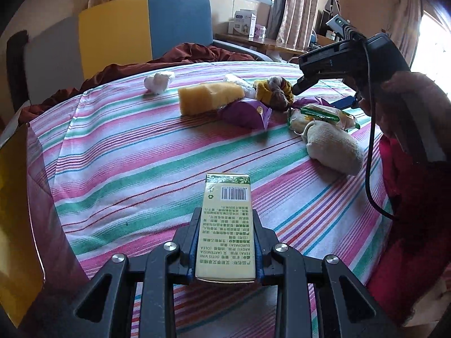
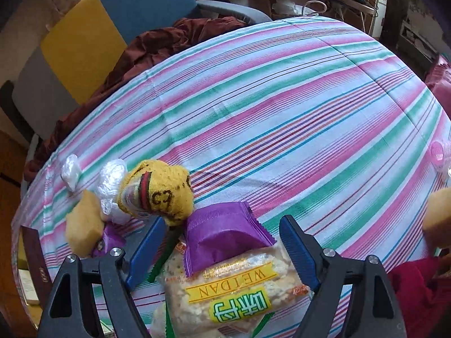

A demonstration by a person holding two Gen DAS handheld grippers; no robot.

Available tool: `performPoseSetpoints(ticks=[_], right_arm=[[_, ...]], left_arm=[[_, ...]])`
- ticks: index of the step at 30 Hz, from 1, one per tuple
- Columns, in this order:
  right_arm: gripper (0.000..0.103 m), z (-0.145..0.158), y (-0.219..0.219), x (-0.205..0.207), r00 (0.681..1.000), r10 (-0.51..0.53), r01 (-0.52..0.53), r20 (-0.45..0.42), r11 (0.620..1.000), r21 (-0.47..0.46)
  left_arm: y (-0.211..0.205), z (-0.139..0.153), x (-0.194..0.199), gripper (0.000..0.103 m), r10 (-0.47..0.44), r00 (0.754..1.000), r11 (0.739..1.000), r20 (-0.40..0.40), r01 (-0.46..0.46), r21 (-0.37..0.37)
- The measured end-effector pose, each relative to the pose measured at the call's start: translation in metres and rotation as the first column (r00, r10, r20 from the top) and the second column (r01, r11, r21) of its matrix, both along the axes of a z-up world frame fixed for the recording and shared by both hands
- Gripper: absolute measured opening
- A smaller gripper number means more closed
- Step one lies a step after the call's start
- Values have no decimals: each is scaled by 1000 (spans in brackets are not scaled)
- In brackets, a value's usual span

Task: Organize objects
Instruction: 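Carry the carton toward the tray with left gripper while right gripper grasps the purple packet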

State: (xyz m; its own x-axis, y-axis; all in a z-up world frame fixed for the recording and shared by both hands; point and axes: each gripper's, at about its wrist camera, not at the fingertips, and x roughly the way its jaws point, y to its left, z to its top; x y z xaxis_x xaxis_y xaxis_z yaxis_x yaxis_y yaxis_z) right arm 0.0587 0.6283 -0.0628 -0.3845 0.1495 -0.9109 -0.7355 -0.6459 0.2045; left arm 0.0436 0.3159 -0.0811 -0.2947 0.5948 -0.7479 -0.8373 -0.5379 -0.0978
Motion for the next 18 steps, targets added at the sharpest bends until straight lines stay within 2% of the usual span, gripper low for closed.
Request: performPoseSetpoints(ticks=[3,4,5,10,15,18], right_arm=[[79,-10,1,-8,999,25,-25,47,1000,-7],[68,-14,1,-11,997,33,-32,68,999,-11],[63,-16,2,-12,996,40,-40,80,999,-7],[45,-10,4,-5,999,31,-32,41,999,14],[44,1,14,7,999,-28,28,-24,999,20],[44,8,23,20,993,-77,78,-92,997,9]], left_arm=[[-1,-1,-1,30,9,1000,1000,13,-9,15],[-1,-1,-1,30,9,1000,1000,11,-10,17],[-1,-1,0,30,9,1000,1000,8,-9,19],[-2,-1,0,30,11,1000,1000,6,-11,22],[-1,-1,1,30,12,1000,1000,1,-12,17],[-4,6,-2,30,28,999,1000,38,-28,8]])
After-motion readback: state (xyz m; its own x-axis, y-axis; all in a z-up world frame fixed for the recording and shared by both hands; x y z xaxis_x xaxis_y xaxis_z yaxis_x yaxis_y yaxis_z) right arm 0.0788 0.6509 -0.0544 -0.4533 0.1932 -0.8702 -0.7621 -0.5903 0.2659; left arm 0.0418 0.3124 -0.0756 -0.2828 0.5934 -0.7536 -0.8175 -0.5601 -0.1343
